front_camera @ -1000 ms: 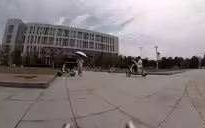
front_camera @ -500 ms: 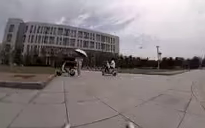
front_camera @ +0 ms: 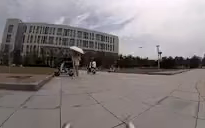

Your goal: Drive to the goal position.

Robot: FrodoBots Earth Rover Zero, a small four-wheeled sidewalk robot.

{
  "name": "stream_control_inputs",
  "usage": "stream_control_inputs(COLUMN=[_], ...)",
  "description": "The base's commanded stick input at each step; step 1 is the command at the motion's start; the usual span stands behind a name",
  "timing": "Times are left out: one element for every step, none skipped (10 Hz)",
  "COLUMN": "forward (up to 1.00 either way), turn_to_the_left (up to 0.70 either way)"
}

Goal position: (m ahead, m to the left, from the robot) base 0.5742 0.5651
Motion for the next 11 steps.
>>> stream_control_inputs(forward=[0.45, 0.45, 0.45, 0.45, 0.45, 0.45, 0.45, 0.45, 0.45, 0.45, 0.45], turn_to_the_left=[0.00, 0.00, 0.00, 0.00, 0.05, 0.10, 0.16, 0.21, 0.27, 0.27, 0.27])
